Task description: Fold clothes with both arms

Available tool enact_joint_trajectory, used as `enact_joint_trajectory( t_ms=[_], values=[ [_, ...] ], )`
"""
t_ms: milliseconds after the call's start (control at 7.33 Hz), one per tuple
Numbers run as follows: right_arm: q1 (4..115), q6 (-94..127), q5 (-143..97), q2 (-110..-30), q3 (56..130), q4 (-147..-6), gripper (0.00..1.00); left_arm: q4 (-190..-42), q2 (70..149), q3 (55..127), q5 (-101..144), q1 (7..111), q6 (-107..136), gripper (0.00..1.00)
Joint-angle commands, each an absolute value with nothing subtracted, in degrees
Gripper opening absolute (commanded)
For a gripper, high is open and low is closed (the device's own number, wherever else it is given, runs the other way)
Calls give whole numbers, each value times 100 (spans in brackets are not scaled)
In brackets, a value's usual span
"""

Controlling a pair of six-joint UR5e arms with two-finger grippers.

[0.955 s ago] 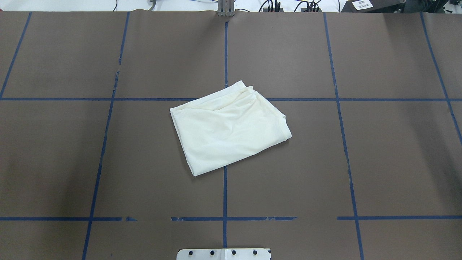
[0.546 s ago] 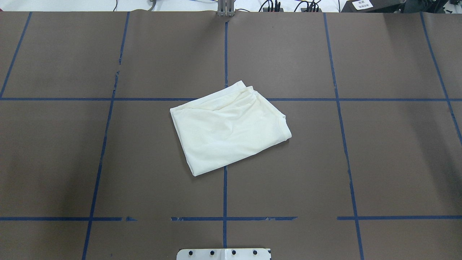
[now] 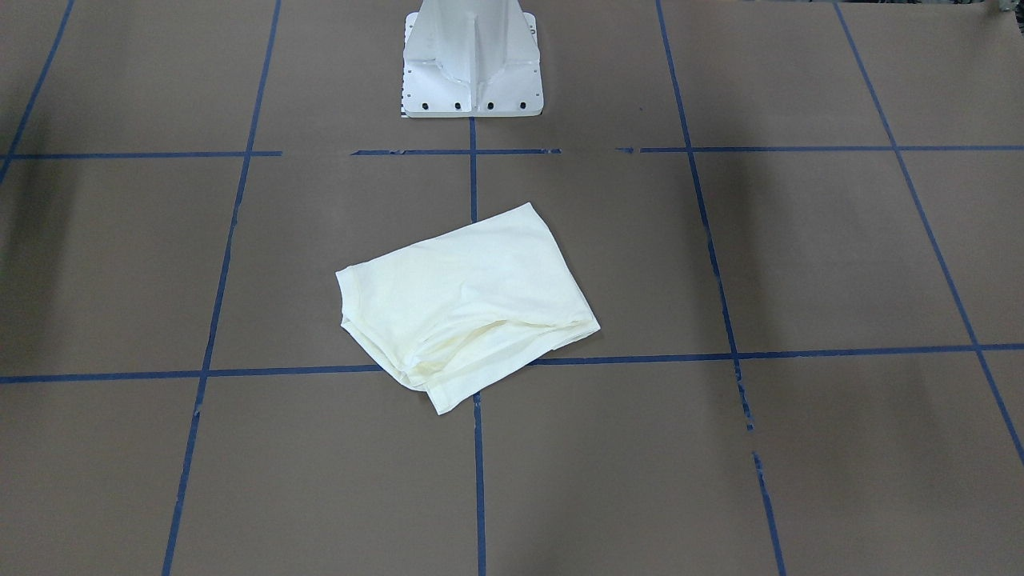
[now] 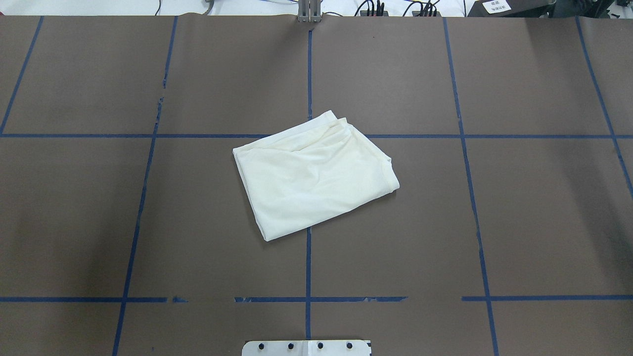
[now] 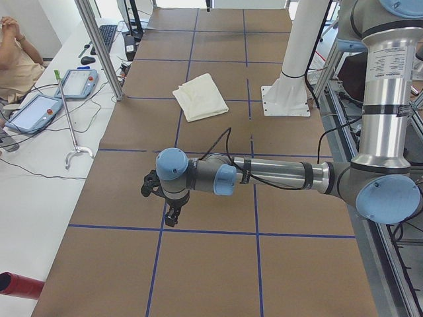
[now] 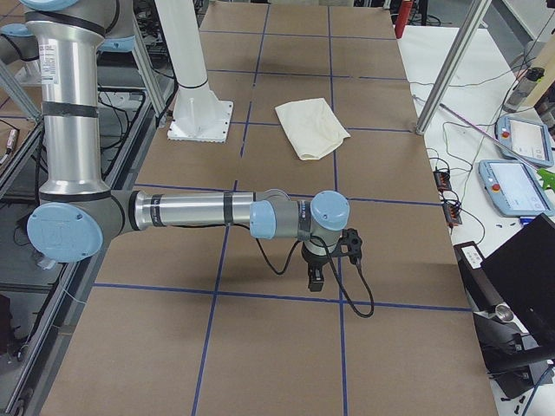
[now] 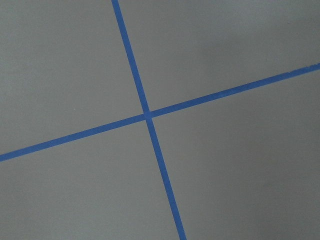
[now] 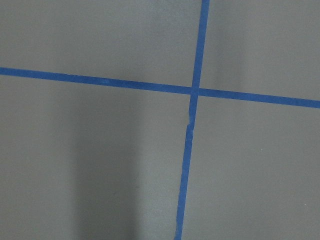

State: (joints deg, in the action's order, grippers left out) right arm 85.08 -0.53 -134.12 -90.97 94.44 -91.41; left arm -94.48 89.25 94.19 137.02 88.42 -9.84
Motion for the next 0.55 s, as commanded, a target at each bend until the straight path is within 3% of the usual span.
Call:
enact_joint_trajectory(
  t_ms=[0, 409],
  values=[
    [8508, -53, -13412, -9097, 9448, -9141, 100, -9448, 8930, 9422, 13702, 8842, -984, 100],
    [8508, -44, -13421, -9097, 9466, -9141, 100, -9448, 9113, 9422, 13685, 8842, -993, 100]
  ],
)
